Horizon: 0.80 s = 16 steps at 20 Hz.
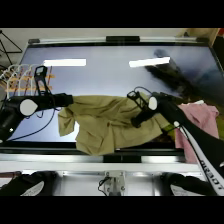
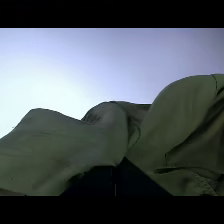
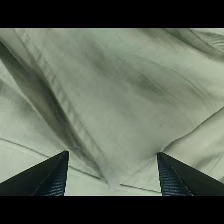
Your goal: Fold the shirts.
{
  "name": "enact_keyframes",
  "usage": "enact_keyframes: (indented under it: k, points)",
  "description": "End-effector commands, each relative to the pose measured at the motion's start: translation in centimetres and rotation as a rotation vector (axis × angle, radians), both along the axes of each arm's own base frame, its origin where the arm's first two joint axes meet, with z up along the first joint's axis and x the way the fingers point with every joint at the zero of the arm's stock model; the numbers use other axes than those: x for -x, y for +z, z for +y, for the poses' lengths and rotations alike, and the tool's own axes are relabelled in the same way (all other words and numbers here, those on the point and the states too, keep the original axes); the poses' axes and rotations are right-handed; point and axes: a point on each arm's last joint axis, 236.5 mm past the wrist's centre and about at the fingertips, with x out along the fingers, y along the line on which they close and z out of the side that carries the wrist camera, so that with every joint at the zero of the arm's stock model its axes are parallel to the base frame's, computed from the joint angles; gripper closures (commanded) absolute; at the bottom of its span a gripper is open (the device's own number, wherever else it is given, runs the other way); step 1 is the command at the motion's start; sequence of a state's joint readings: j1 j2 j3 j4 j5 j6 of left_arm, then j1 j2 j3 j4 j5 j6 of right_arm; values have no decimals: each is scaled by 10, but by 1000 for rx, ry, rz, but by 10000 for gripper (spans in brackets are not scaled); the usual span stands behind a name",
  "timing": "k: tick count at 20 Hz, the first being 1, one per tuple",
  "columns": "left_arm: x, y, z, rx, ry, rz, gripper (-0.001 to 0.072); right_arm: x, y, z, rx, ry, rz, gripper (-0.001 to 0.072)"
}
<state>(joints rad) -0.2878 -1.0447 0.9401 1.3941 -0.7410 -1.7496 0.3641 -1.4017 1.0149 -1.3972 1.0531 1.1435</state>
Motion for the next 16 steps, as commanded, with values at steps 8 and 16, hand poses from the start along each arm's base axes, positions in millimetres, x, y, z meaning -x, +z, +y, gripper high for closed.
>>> enact_keyframes:
  k: [8,16]
  points:
    - [0,-1,0,0,1,4,653,-50,-8,-2,20,-97,-183,458]
    - [-11,56,-5,0,-36,-75,653,-95,136,18,-175,-255,-443,645]
